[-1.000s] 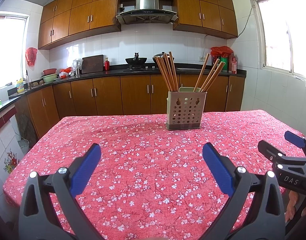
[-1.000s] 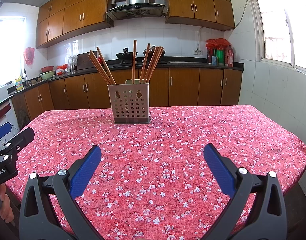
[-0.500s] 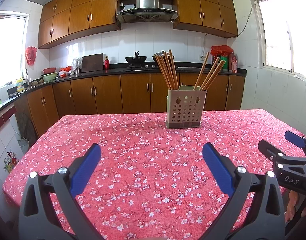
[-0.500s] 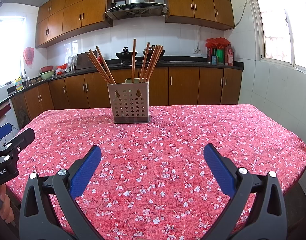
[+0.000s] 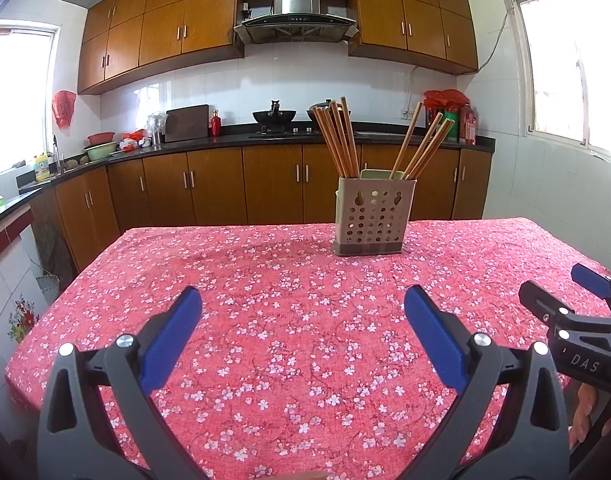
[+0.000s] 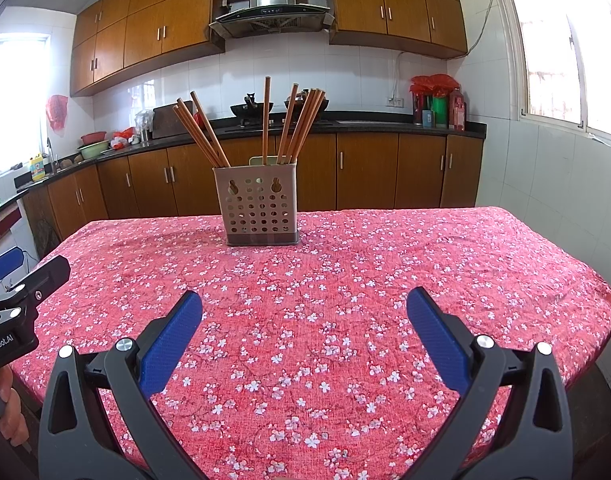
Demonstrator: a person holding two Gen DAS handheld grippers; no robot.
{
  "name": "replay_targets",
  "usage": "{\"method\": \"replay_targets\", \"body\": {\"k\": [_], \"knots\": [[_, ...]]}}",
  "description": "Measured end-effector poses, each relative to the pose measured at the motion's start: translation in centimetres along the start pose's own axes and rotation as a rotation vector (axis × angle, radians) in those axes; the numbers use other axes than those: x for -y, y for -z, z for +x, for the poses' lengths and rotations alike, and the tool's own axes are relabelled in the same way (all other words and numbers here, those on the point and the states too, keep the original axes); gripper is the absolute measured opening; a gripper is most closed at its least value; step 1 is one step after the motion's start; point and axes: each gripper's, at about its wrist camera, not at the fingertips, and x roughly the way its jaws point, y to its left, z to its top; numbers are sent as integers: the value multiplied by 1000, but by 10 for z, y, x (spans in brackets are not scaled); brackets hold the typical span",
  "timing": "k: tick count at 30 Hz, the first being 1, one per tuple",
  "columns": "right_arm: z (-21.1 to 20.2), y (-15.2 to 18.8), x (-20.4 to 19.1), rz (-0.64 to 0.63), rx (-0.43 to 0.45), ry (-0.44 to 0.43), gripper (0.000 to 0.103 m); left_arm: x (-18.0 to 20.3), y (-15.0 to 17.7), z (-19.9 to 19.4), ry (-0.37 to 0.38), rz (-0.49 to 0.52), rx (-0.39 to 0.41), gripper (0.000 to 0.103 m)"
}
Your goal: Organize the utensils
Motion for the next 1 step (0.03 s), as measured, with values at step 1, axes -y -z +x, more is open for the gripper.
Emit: {"method": "replay_targets", "body": {"k": [1], "knots": [[0, 0, 0, 0, 0, 0, 101, 0, 0, 0, 0, 0, 0, 99]]}}
